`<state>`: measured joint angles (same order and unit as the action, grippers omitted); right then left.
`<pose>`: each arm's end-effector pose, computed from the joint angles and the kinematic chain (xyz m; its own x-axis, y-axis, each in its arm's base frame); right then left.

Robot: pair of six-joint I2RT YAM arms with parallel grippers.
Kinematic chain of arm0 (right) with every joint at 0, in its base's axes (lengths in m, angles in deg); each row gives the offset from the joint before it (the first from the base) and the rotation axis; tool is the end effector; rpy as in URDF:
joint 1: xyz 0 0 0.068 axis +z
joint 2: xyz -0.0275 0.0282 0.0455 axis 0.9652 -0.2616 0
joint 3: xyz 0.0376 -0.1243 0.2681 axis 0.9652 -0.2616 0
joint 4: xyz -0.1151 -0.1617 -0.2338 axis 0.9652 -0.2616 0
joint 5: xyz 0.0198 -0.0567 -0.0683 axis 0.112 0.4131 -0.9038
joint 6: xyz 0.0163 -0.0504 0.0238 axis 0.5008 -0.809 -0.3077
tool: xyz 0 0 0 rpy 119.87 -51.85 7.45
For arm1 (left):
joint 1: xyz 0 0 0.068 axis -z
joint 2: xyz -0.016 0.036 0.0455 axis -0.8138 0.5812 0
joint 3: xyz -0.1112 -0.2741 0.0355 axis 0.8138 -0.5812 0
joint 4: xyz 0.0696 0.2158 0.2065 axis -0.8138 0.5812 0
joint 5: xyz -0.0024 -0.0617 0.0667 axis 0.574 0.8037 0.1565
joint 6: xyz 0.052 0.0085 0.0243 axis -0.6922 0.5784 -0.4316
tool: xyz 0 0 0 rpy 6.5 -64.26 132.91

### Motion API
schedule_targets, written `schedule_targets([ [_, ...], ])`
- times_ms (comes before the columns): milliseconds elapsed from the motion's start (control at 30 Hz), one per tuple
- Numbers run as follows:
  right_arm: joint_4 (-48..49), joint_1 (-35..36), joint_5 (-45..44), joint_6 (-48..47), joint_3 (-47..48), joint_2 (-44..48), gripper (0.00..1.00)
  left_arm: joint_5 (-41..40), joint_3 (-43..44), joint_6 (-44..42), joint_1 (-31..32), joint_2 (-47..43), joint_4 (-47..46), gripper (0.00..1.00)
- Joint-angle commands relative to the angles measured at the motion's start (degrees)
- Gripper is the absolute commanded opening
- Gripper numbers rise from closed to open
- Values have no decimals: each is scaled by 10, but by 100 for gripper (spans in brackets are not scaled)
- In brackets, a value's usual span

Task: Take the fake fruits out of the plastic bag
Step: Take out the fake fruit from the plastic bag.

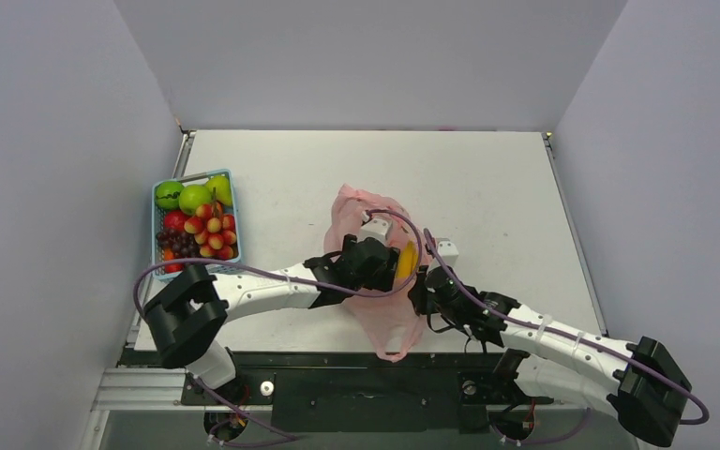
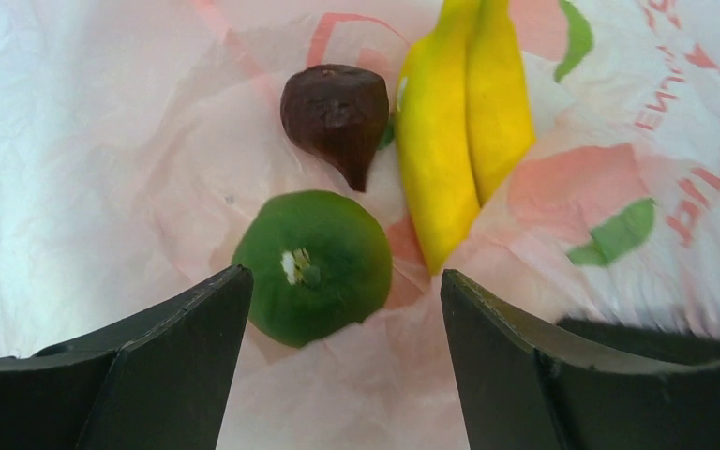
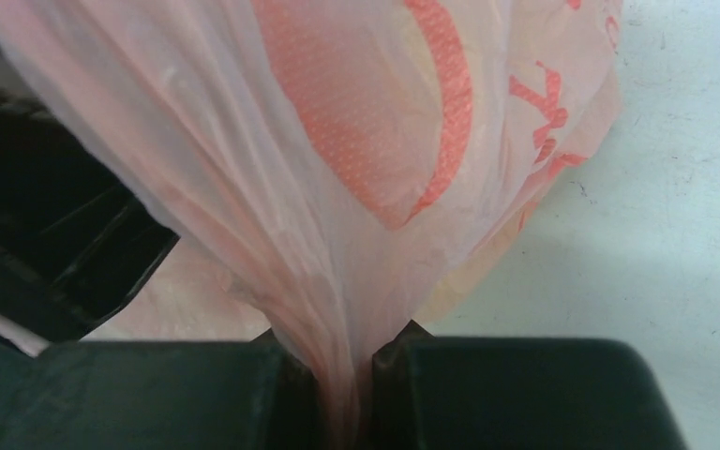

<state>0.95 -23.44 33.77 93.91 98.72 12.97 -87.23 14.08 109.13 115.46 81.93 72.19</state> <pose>0.1456 0.1704 0.1865 -0.7674 0.0825 -0.6358 -0.2383 0.8840 0.4023 0.1948 -0.3175 0.2075 -0.6216 0.1093 -0.7757 0.3887 0.9027 -0.1842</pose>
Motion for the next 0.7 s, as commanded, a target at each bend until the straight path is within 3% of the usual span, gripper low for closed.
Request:
schedule_targets([
  [0, 42, -5, -11, 3, -3, -12, 0, -2, 67, -43, -12, 45, 37, 72],
  [233, 43, -18, 3, -8, -7, -14, 0, -6, 111, -58, -15, 120, 57, 72],
  [667, 36, -51, 26, -27, -14, 1, 0, -8, 127, -63, -12, 165, 64, 66],
])
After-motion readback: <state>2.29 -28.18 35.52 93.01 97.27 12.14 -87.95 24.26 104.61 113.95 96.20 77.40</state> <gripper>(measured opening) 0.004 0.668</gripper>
